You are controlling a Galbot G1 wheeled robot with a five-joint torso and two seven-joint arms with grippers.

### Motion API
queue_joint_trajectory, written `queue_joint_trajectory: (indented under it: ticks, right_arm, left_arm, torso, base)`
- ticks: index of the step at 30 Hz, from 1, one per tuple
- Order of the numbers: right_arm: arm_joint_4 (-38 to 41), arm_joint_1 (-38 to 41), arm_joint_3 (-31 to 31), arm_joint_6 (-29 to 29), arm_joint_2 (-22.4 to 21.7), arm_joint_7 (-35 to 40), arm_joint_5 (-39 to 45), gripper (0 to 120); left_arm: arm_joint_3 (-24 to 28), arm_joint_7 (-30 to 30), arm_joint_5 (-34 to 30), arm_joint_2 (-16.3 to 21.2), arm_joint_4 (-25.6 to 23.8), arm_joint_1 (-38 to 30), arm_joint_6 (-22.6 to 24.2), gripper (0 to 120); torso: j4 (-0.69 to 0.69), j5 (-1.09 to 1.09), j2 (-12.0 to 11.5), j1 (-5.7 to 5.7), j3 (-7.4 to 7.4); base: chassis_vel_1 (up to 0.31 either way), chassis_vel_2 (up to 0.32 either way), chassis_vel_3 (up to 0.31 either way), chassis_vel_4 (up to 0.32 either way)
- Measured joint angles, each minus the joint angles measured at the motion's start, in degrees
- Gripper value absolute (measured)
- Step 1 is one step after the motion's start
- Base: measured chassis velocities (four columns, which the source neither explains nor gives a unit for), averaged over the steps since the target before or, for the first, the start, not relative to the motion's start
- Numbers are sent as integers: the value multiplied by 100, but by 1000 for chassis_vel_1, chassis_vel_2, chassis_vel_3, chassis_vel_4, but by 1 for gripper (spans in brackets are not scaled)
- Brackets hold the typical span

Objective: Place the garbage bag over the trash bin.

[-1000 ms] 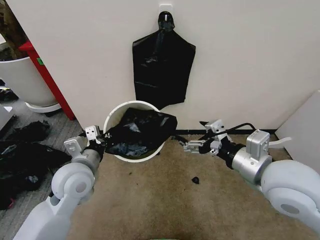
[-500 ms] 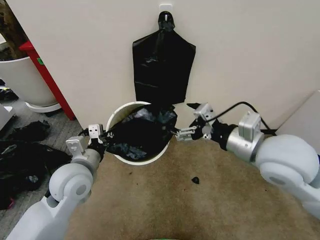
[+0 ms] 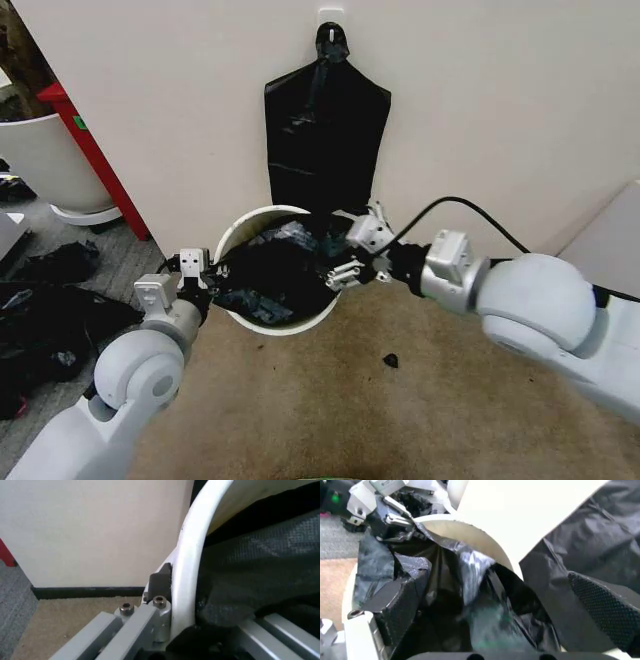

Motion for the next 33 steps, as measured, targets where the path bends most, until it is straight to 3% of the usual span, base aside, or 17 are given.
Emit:
queue_joint_trajectory:
  ticks: [3, 7, 14, 15, 26, 33]
  right_arm:
    - [-98, 199, -318, -89, 132, 0, -151, 86]
    - [-123, 216, -369, -110, 154, 0, -172, 79]
    - [-260, 225, -539, -141, 204, 15, -259, 45]
    - [-260, 225, -539, -141, 204, 15, -259, 45]
    - [-508, 274, -568, -79, 254, 268, -186, 2]
    - [-671, 355, -613, -52, 323, 576, 122, 0]
  left_arm:
    - [-55, 13, -2, 10, -20, 13, 18, 1]
    - [-65, 17, -4, 12, -24, 16, 22, 1]
    - [-98, 54, -6, 9, -47, 43, 37, 1]
    - [-98, 54, -6, 9, -47, 43, 37, 1]
    - [-133, 215, 110, -3, -66, 141, 44, 1]
    - [-261, 496, 349, -4, -88, 306, 14, 1]
  torso:
    - [0, 0, 0, 0, 0]
    - [0, 0, 0, 0, 0]
    - [-1, 0, 0, 0, 0]
    - [-1, 0, 0, 0, 0]
    - [-2, 0, 0, 0, 0]
    - [-2, 0, 0, 0, 0]
  base:
    - [0, 0, 0, 0]
    - [0, 0, 0, 0]
    - [0, 0, 0, 0]
    - [0, 0, 0, 0]
    - [0, 0, 0, 0]
    - [0, 0, 0, 0]
